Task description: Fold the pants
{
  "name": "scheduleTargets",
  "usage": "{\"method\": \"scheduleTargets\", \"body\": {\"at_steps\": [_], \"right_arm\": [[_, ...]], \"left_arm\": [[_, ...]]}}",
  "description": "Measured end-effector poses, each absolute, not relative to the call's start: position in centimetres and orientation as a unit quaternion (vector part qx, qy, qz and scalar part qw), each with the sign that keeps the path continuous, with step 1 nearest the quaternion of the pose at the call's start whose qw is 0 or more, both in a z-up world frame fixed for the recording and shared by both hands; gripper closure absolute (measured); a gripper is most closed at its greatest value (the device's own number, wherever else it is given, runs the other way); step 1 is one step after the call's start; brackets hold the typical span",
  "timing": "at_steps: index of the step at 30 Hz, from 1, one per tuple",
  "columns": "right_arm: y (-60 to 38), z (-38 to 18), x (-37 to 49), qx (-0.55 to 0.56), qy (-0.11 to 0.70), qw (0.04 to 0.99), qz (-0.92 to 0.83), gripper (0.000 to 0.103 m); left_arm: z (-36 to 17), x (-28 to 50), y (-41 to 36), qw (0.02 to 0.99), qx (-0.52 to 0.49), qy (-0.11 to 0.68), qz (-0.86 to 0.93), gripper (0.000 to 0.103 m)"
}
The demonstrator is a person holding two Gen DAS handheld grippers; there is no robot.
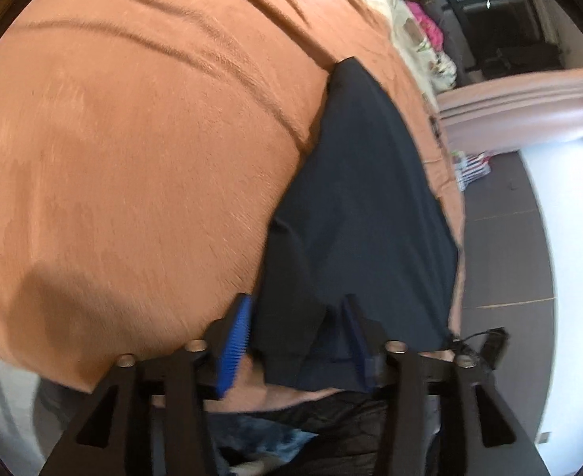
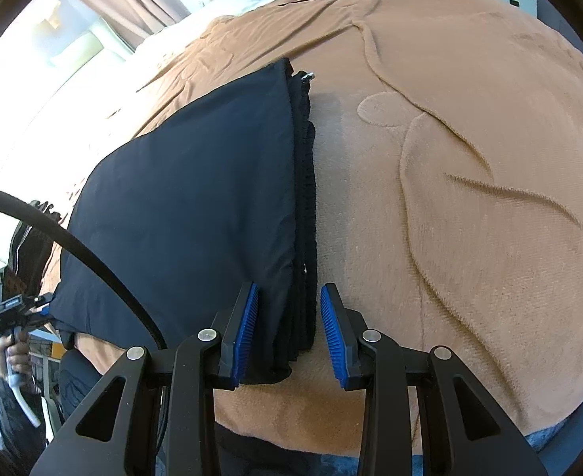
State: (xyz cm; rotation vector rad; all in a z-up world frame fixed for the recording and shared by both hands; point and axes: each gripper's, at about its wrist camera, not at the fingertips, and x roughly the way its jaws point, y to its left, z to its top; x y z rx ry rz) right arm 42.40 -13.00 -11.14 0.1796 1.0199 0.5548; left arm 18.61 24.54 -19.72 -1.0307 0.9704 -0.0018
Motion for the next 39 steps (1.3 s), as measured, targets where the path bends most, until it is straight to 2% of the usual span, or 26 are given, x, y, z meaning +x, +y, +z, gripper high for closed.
{"method": "scheduleTargets", "body": {"at_steps": [9, 11, 12, 13, 15, 16, 29, 34, 39], "right_arm": [[-13.5, -11.7, 42.4, 0.112, 0.478, 0.829, 0.270, 0.072], [-13.7, -12.0, 42.2, 0.121, 0.475, 0.830, 0.267, 0.072], [-13.8, -12.1, 42.1, 0.126, 0.474, 0.830, 0.267, 0.072], [-13.9, -12.1, 42.1, 0.129, 0.473, 0.830, 0.267, 0.072], [-13.9, -12.0, 41.9, 0.129, 0.471, 0.832, 0.264, 0.072], [-14.0, -11.9, 41.8, 0.130, 0.470, 0.833, 0.262, 0.072], [-11.1, -2.4, 36.3, 0.057, 0.401, 0.880, 0.248, 0.072], [-6.9, -1.3, 34.5, 0.040, 0.402, 0.872, 0.276, 0.072], [-2.1, -2.4, 33.5, 0.013, 0.415, 0.859, 0.301, 0.072]], "left_arm": [[-21.2, 17.2, 24.3, 0.747, -0.553, 0.369, 0.013, 0.049], [-21.3, 16.8, 24.0, 0.747, -0.563, 0.353, 0.021, 0.052], [-21.4, 16.8, 23.8, 0.745, -0.566, 0.351, 0.025, 0.060], [-21.6, 16.7, 23.6, 0.742, -0.568, 0.354, 0.028, 0.076], [-22.2, 16.9, 23.4, 0.733, -0.572, 0.366, 0.030, 0.092], [-22.3, 17.0, 23.2, 0.733, -0.573, 0.364, 0.030, 0.095], [-20.1, 17.9, 21.9, 0.770, -0.533, 0.348, 0.049, 0.097], [-20.1, 17.5, 21.8, 0.769, -0.544, 0.333, 0.045, 0.097], [-20.3, 17.3, 21.8, 0.768, -0.549, 0.326, 0.045, 0.097]]}}
